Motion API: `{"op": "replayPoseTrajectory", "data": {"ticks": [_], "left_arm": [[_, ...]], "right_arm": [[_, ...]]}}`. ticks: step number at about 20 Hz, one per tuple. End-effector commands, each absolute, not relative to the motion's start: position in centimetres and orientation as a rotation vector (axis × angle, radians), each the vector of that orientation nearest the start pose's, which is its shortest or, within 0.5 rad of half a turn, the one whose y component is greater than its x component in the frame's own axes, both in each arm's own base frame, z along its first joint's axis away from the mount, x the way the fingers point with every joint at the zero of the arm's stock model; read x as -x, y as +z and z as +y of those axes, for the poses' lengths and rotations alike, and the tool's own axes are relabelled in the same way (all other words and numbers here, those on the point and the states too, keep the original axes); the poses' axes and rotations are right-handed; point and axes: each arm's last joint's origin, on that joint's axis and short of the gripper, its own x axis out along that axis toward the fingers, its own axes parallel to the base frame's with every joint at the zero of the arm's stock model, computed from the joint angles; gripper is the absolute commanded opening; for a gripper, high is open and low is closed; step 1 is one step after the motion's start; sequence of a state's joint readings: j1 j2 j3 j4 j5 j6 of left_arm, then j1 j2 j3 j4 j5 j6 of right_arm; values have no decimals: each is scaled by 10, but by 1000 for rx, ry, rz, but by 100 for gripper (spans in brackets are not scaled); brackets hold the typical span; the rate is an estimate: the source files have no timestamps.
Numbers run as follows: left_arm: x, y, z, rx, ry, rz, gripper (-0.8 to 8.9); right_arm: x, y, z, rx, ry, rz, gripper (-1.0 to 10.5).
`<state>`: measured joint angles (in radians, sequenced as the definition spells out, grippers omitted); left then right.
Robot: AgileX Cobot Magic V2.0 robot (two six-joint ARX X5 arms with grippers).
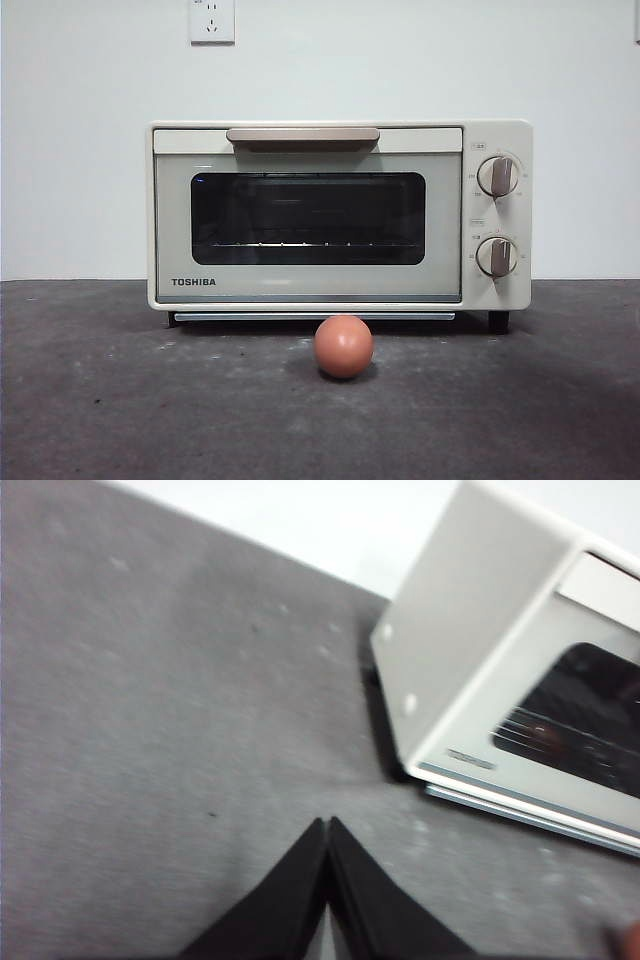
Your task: Eggoven
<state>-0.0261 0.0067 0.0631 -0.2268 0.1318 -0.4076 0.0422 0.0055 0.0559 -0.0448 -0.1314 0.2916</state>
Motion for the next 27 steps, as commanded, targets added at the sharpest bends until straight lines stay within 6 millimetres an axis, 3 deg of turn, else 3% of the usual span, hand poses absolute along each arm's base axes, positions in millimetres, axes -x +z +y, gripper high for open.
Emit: {"op": "replayPoseTrajectory", "data": {"ticks": [1,7,15,21,27], "left_arm": [[-87,188,-6,457,-142,168,7],[-80,229,-9,461,-231,239,7],[-83,280,-14,339,-392,431,7],[-83,296,-17,277,-530,589,7],[-80,297,-18,258,-552,642,7]], "right_arm": [[-88,197,8,-374,192,7,4],[-76,236,10,-370,255,58,4],[-77,281,16,-309,458,331,4],[-84,306,24,-265,640,556,4],[-91,310,33,-222,723,704,4]]}}
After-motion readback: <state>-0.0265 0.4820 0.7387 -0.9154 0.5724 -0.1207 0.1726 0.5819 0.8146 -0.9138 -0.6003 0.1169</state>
